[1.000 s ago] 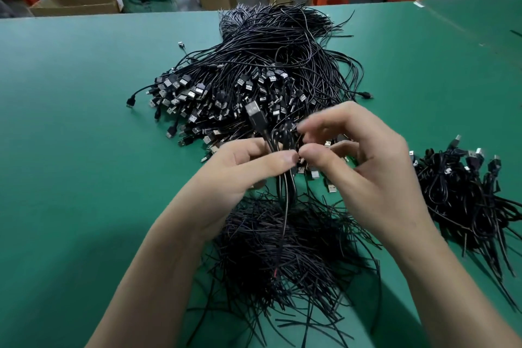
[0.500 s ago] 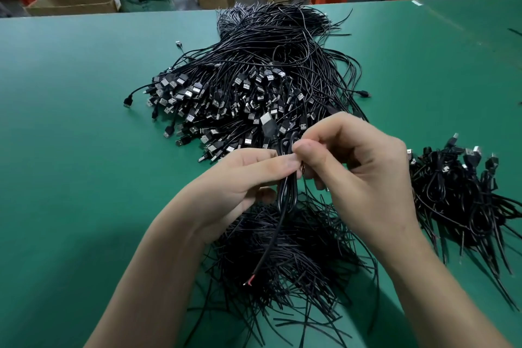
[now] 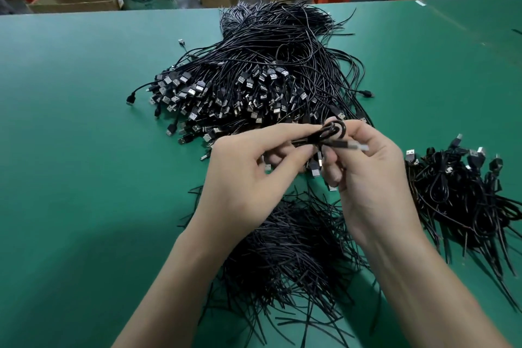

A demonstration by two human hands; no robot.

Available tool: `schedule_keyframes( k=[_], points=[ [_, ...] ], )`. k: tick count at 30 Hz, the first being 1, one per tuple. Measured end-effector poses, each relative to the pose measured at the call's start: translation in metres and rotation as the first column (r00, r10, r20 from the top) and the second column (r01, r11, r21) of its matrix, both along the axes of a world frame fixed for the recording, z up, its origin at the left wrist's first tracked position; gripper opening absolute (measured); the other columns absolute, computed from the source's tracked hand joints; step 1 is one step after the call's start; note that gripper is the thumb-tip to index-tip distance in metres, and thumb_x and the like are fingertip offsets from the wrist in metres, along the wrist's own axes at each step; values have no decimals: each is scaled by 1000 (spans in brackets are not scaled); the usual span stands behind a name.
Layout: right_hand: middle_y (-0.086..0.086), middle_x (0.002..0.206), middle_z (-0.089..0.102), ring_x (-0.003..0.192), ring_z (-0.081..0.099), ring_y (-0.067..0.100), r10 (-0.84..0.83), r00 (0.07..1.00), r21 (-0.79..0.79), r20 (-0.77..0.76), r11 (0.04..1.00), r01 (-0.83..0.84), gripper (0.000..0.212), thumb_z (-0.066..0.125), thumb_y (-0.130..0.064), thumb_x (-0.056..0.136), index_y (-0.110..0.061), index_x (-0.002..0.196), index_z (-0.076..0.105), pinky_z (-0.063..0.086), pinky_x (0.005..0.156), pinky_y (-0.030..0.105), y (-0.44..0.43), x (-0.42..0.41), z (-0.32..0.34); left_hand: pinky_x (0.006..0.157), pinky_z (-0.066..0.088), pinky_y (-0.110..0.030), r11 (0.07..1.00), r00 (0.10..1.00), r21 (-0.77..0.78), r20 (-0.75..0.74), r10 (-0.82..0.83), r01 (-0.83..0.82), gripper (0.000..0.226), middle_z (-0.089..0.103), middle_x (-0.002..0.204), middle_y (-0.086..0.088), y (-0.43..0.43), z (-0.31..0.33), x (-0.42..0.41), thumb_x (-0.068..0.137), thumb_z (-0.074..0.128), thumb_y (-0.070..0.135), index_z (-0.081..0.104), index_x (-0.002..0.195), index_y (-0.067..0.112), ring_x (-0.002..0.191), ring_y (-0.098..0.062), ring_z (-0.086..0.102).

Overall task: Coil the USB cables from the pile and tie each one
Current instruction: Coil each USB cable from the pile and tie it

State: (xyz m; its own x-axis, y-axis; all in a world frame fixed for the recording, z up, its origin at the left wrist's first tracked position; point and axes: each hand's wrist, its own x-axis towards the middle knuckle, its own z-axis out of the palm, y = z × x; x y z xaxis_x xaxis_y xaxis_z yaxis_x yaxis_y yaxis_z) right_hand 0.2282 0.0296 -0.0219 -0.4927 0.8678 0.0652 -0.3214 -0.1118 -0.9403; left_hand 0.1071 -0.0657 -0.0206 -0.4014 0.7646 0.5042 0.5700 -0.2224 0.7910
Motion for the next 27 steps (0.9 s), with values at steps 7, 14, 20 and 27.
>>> schedule_keyframes(
  k=[7,14,20,27],
  points=[
    [-6,54,54,46,41,7,-69,993,156,97,986,54,21,68,-21,97,-17,76,67,34,43,19,1,3,4,62,51,-10,995,962,25,254,-97,94,11,77,81,15,3,5,3,97,72,10,80,98,18,71,2,70],
    [-5,53,52,45,39,5,-20,998,79,53,997,16,24,66,-17,98,-16,74,66,34,44,16,-4,-1,5,80,46,-17,998,996,45,79,34,-38,51,72,95,14,5,1,0,86,82,10,61,128,28,97,-14,70],
    [-4,53,49,41,33,3,62,998,-155,-27,986,-65,26,61,-10,99,-16,74,64,33,42,16,-2,-2,2,75,49,-31,992,960,96,-261,101,-78,30,60,92,0,3,-3,-2,94,76,8,76,121,22,87,-20,59],
    [-5,56,50,42,36,3,57,998,-177,-5,983,-57,27,66,-18,96,-21,69,67,34,43,15,-3,-2,4,68,58,-35,998,994,53,-112,-16,22,19,78,88,8,0,1,-3,100,65,9,80,111,16,77,-16,73]
  ],
)
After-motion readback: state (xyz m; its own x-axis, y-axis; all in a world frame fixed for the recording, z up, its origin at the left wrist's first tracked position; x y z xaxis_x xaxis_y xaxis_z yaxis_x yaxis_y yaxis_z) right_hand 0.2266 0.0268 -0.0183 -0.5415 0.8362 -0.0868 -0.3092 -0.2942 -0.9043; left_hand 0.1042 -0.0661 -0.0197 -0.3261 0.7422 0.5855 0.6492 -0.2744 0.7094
